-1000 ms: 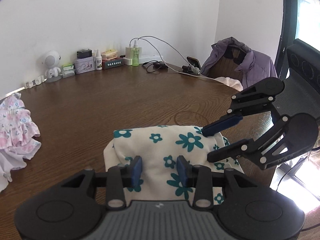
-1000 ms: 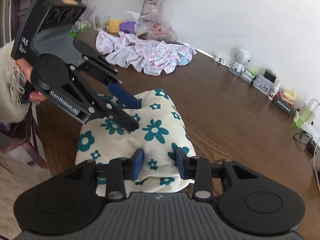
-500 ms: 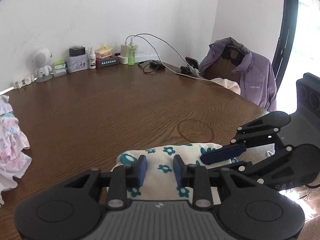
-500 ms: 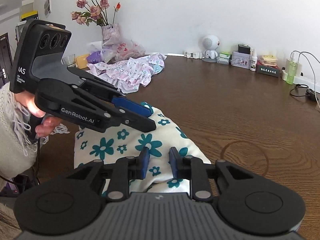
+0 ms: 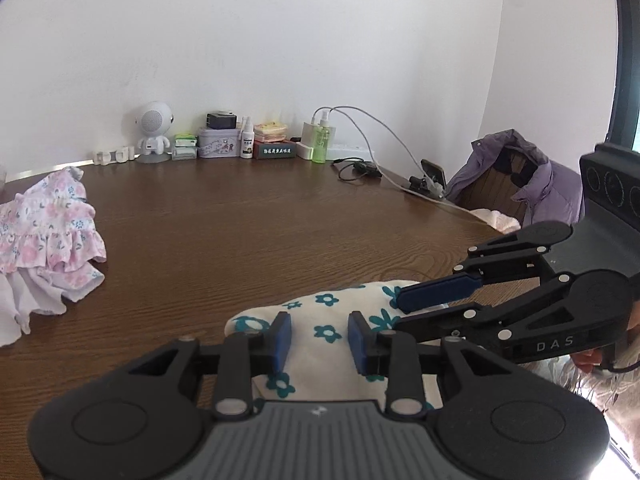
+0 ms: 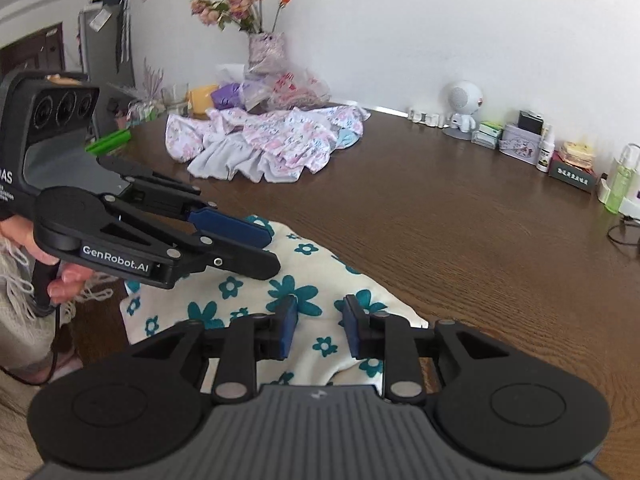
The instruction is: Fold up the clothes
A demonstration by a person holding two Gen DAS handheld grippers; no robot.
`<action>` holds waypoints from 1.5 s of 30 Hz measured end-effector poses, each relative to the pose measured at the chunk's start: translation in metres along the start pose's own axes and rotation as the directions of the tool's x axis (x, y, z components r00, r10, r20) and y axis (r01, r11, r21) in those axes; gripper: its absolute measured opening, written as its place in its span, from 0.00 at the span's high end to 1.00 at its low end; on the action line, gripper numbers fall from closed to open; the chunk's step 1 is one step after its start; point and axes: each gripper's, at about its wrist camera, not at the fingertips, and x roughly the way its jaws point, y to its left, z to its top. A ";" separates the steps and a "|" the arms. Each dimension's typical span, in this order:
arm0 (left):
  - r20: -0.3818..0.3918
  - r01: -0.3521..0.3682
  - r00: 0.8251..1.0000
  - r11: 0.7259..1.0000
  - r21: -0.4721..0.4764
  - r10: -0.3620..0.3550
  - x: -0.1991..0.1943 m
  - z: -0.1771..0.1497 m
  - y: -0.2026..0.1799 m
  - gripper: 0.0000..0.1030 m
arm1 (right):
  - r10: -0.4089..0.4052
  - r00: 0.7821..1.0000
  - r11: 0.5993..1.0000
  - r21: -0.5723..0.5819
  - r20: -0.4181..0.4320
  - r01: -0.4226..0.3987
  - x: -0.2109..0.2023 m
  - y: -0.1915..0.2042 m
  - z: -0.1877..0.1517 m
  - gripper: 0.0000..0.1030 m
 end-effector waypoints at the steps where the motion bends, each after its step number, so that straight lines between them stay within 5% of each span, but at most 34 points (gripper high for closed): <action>1: 0.019 0.016 1.000 1.000 -0.024 -0.015 -0.007 0.003 0.002 0.49 | 0.002 1.000 0.999 0.048 0.030 -0.004 -0.007 -0.002 -0.001 0.65; 2: 0.048 0.030 0.998 0.998 -0.055 -0.028 -0.014 0.006 0.005 0.31 | 0.010 0.997 0.994 0.104 0.073 -0.018 -0.018 -0.005 -0.003 0.59; 4: 0.105 0.049 0.994 0.992 -0.115 -0.037 -0.029 0.009 0.009 0.11 | 0.017 0.990 0.982 0.181 0.142 -0.043 -0.036 -0.008 -0.008 0.40; 5: 0.128 0.055 0.991 0.988 -0.142 -0.037 -0.035 0.010 0.011 0.09 | 0.016 0.985 0.975 0.214 0.170 -0.053 -0.045 -0.009 -0.011 0.35; 7: 0.146 0.055 0.989 0.981 -0.186 -0.028 -0.045 0.009 0.014 0.06 | 0.006 0.979 0.957 0.283 0.205 -0.065 -0.057 -0.011 -0.017 0.07; 9: 0.133 0.027 0.991 0.974 -0.224 0.004 -0.051 0.005 0.013 0.00 | -0.007 0.980 0.936 0.346 0.201 -0.065 -0.064 -0.015 -0.025 0.01; 18: 0.031 -0.083 0.995 0.951 -0.298 0.097 -0.061 -0.028 0.001 0.00 | -0.117 0.989 0.819 0.572 0.093 0.044 -0.058 -0.013 -0.062 0.00; 31: -0.007 -0.095 0.995 0.914 -0.395 0.101 -0.058 -0.031 0.022 0.00 | -0.120 0.991 0.791 0.609 0.060 0.059 -0.044 -0.019 -0.066 0.00; 45: -0.040 -0.031 0.999 0.912 -0.409 0.017 -0.028 -0.017 0.039 0.00 | -0.073 0.997 0.783 0.621 0.037 0.035 -0.021 -0.036 -0.062 0.00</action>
